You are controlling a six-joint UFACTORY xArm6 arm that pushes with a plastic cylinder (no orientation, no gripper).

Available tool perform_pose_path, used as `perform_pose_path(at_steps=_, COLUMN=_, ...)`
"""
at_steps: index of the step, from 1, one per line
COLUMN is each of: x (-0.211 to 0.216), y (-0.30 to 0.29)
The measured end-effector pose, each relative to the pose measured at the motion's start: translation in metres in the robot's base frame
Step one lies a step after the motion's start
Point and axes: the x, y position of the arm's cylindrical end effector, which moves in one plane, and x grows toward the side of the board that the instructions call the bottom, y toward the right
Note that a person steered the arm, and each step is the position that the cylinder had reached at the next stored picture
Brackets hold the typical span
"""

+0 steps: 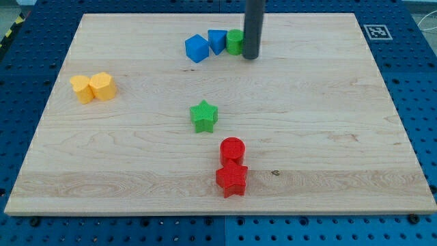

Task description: Separate green circle and blue triangle

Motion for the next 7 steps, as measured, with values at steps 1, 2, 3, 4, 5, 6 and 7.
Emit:
perform_pose_path(at_steps=1, x=-0.007, y=0.017)
perform_pose_path(at_steps=2, x=-0.019, y=0.016)
perform_pose_path(at_steps=3, x=-0.03, y=0.002)
perform_pose_path(at_steps=4, x=-0.039, y=-0.016)
perform_pose_path(at_steps=5, x=-0.049, y=-0.033)
perform_pose_path(at_steps=6, x=-0.061, y=-0.049)
perform_pose_path(at_steps=7, x=-0.064, y=-0.055)
